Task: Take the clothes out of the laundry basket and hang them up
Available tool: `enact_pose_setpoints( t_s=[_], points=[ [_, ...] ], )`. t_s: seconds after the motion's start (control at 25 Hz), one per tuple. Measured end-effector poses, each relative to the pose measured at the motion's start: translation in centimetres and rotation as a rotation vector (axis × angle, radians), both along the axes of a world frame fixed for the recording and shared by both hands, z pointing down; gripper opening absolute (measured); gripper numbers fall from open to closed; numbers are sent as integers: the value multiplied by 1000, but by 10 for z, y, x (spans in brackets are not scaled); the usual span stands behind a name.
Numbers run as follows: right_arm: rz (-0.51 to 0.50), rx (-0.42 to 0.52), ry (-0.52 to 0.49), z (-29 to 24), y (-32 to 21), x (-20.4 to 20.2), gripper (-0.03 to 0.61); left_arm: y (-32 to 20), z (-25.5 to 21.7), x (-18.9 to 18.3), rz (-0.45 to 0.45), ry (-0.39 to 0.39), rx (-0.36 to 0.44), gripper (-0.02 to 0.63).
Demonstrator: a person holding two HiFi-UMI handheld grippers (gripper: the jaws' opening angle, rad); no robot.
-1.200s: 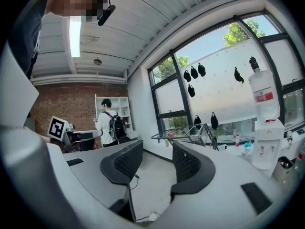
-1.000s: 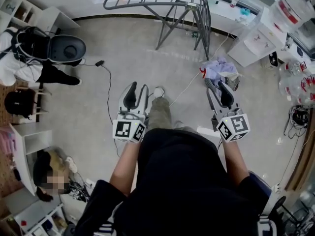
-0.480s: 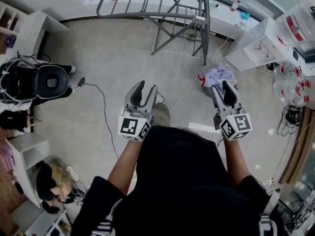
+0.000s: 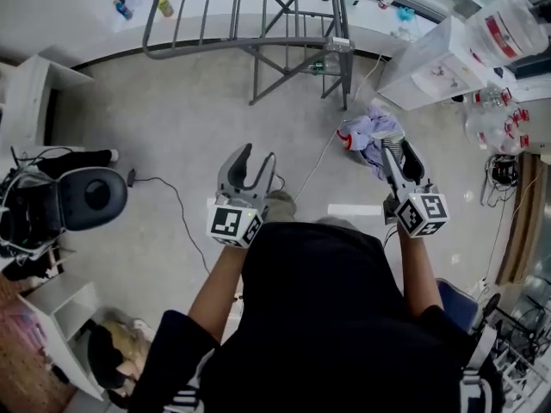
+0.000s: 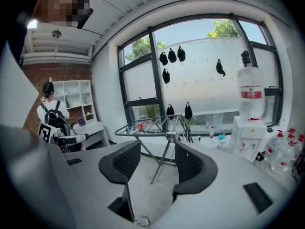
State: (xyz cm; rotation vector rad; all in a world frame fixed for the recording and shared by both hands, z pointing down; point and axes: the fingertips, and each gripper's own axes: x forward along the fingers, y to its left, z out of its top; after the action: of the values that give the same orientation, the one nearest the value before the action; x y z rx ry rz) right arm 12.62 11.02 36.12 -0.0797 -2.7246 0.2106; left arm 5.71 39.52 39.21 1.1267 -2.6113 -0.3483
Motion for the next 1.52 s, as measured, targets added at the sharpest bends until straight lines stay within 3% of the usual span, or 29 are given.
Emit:
enact_pose_setpoints(
  t_s=[0.2,0.36,0.64,0.84,1.16,1.36,1.52],
  points=[
    [85,25,77,22,-14,11,193,-7,15,-13,68,49,54,186],
    [136,-27,140,41,-19,15,195,-15,20,-24,106,56,69,186],
    [122,12,163,50,-30,4,198,-29,25,-29,119,75,70,186],
    [62,84,206,74,-42,-1,201,-48,29,-20,150,82,41,189],
    [36,54,319,149,-84,-36,207,-93,51,-37,177,158,-34,192],
    [15,80,386,216,-144,-25,210,-144,76,-24,178,209,-114,192],
    [32,52,459,282,-192,-29,210,-202,105,-14,233,229,-159,190]
  ],
)
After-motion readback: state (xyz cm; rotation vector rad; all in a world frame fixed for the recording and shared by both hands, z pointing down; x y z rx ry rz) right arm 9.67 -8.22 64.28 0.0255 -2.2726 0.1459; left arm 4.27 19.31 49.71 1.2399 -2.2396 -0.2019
